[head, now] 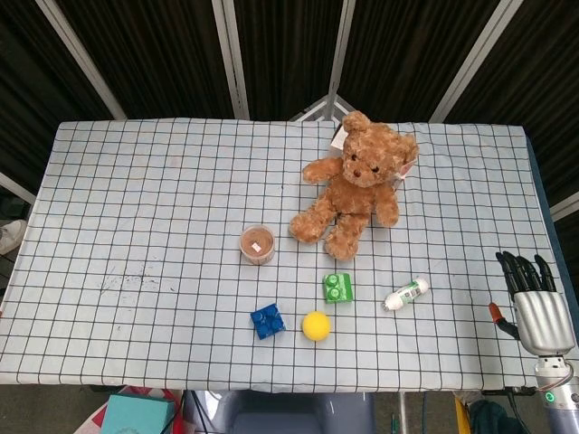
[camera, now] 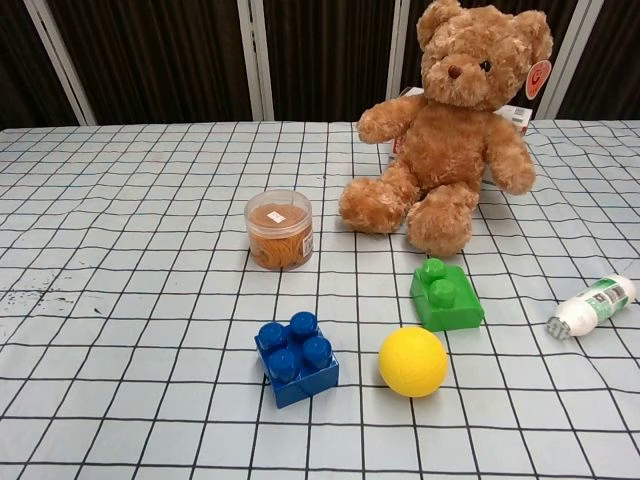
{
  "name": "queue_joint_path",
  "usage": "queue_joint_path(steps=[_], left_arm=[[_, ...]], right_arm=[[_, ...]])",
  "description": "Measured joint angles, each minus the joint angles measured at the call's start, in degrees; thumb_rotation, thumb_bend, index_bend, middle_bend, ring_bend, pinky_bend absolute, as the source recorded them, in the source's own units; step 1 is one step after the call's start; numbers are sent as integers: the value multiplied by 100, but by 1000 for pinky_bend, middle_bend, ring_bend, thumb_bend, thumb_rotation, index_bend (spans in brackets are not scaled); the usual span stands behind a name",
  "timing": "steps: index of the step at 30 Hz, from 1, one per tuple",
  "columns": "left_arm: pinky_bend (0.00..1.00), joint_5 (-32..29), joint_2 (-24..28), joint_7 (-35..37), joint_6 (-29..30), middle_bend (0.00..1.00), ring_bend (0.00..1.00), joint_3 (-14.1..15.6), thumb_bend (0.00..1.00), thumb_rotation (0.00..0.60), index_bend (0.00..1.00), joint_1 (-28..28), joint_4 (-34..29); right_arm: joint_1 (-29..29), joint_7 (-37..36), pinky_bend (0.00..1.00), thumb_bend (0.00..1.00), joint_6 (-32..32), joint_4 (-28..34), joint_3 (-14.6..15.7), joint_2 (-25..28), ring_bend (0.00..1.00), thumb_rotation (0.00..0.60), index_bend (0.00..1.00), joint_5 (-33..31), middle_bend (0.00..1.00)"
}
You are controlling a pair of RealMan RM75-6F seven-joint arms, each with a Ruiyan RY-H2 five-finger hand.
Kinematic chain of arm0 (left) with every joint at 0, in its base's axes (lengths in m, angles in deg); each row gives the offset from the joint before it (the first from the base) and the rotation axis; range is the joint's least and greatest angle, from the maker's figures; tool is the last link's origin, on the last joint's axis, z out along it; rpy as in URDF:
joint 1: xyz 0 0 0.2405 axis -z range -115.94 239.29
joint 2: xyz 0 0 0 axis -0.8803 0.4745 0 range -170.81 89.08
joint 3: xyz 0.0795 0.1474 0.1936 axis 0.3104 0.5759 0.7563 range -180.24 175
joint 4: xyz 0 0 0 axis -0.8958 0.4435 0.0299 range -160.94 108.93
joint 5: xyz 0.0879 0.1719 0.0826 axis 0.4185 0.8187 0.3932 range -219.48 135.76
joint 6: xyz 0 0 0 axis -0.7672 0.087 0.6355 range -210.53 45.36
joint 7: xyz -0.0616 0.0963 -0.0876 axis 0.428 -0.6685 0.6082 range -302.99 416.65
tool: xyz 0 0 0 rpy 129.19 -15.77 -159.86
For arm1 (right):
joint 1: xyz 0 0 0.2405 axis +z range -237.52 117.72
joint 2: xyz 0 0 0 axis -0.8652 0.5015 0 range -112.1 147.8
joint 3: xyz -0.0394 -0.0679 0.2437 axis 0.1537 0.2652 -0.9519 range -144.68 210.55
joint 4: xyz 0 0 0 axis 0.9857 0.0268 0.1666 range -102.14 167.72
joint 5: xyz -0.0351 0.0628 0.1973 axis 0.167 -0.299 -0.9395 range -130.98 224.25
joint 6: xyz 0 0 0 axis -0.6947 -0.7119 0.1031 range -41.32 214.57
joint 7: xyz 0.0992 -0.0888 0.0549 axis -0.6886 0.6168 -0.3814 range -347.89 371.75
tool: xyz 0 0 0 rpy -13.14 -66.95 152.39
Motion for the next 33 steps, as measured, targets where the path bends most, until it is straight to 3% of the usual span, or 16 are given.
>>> queue_joint_path(steps=[23,33], left_arm=[[136,68,43,-127,45,68,10,72,170,600,196,-55,-122],[136,35,39,-223,12,68,10,98,169,600,196,-66,-174]], right_arm=[[17,-270,5,337,-251,252,-65,64,120,600,20,-370,119],[147,-1565,4,326,-603,428,-212,2,120,600,19,-560,119]])
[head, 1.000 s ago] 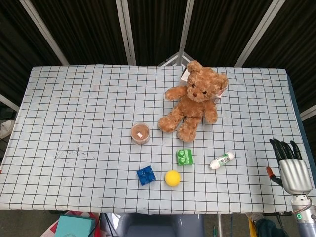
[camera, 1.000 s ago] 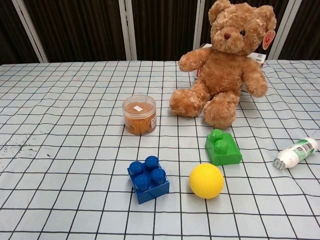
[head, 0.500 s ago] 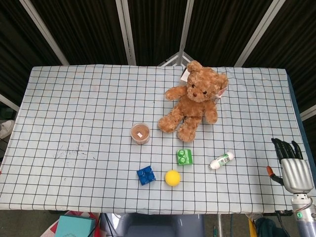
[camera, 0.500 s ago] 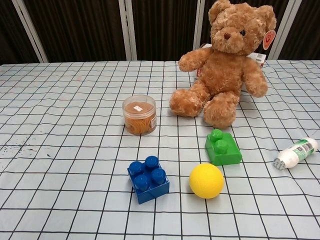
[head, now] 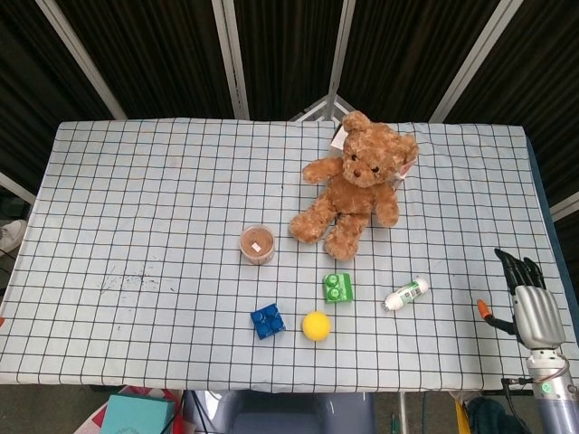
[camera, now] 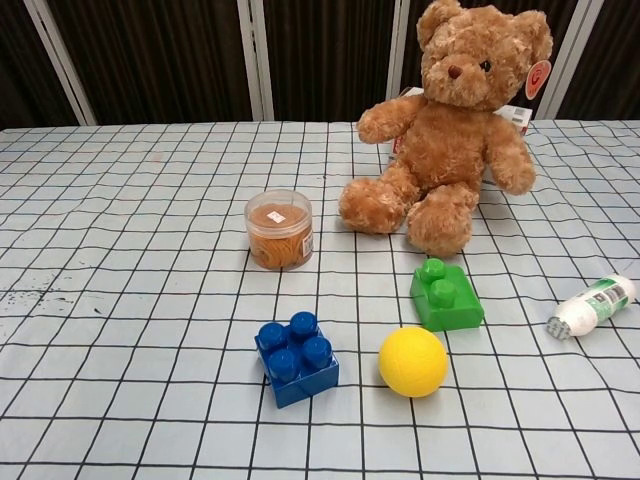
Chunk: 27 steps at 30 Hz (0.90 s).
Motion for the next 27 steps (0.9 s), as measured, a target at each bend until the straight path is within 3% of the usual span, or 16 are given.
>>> queue_joint_path(steps=[6,12,18,27], left_arm=[[136,-149,1,17,-44,68,10,-52,169,600,196,20,16],[136,-374,-10,-4,-188,67,10,-125,170,600,196,83,58],[136,-422,0,32,-198,67,10,-150,170,600,196,86,69],[136,-507,2,50,-279,67,10,-173,170,600,196,114,109]], right_arm=[[265,-452,3,286,-603,37,-226,-112,120,600,24,-426,119],[757,-1119,3,265,-1603,-34,-556,-232,125,600,57,-1065,129],[1143,-553,3,248,-1977,-164,-831,-492,153,600,147,-1686,169],[1738,301,3,247,-2545,-83,-1306,-838,178,600,202,-3273,212]])
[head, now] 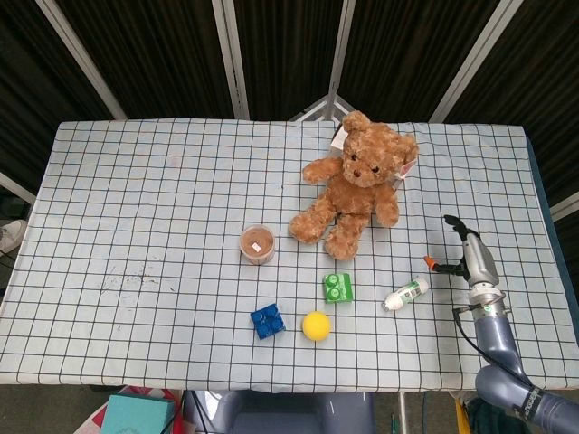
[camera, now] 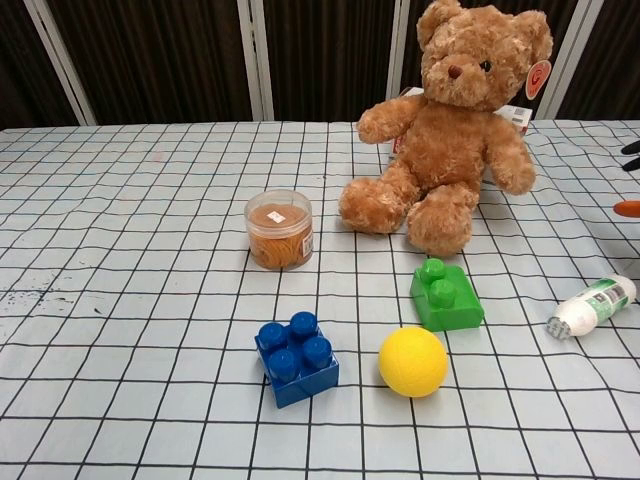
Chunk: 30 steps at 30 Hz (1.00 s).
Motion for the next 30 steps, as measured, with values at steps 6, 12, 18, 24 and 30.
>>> queue_joint_path(steps=[6,12,18,24,30], left_arm=[[136,-61,6,33,-80,67,10,-20,170,600,196,34,25],[136,-116,24,107,-107,67,10,-39,170,600,196,34,56],[136,-164,23,100,-177,67,10,-48,170,600,195,61,70],[136,-196,38,150,-176,67,10,-60,171,600,196,53,79],[136,-239,54,208,-200,67,10,-77,170,600,196,52,107]], right_arm=[[417,657,2,247,-53,13,-228,-249,202,600,244,-1033,249],[820,1095,3,247,-54,-20,-503,-461,202,600,251,-2013,250],[1122,1357,2,247,146,-24,-716,-697,202,600,257,-2650,252],[1385,1596,3,247,577,-206,-917,-1022,211,600,258,-3103,264],[1622,1854,2,247,862,-441,-1065,-1294,261,600,319,-3341,317]])
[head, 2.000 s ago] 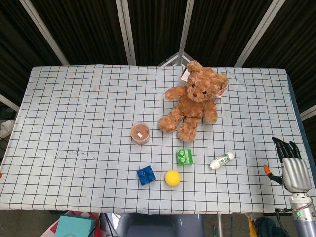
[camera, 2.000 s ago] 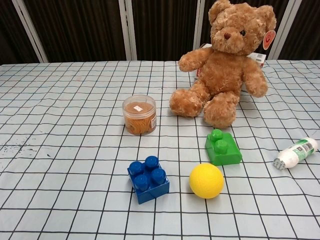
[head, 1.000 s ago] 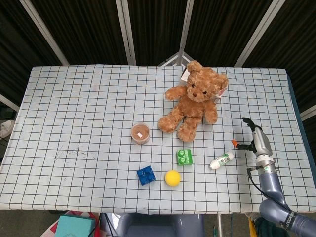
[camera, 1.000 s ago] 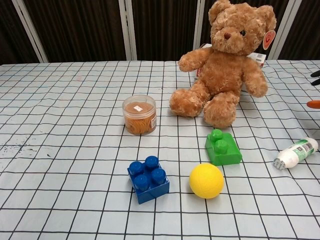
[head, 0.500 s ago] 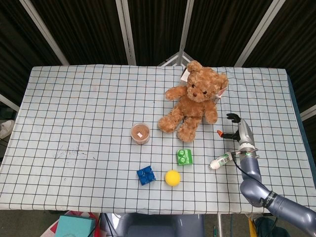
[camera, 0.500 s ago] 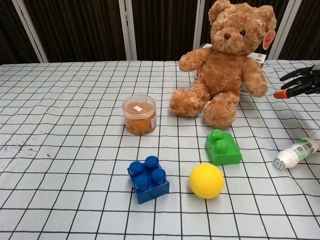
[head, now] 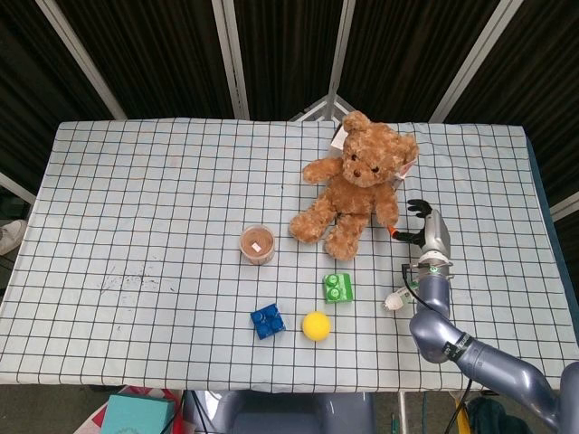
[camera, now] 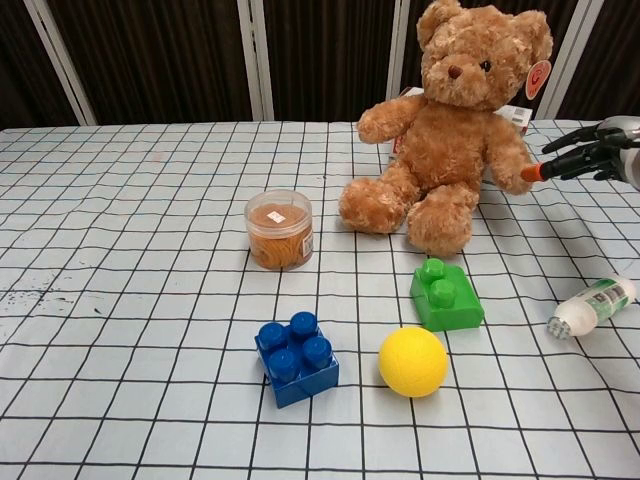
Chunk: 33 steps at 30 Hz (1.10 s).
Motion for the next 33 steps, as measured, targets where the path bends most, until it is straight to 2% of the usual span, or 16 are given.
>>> queue_joint_path(steps=[7,19,28,33], left_arm=[[136,-32,15,65,-20,67,10,-14,171,600,196,-1,27],[136,-61,35,173,-76,67,10,-29,171,600,196,9,61],[136,-112,52,261,-126,65,10,-51,170,600,197,16,116],[136,-119,55,273,-134,66,10,-53,171,600,197,17,124]], right_arm=[[183,244,3,246,182,-338,-104,-327,300,600,360,-185,359],[511,813,3,247,462,-690,-388,-752,301,600,363,-579,361],[619,1000,3,247,497,-754,-577,-891,279,600,362,-645,361],[664,1055,3,247,521,-828,-691,-938,239,600,325,-677,338]])
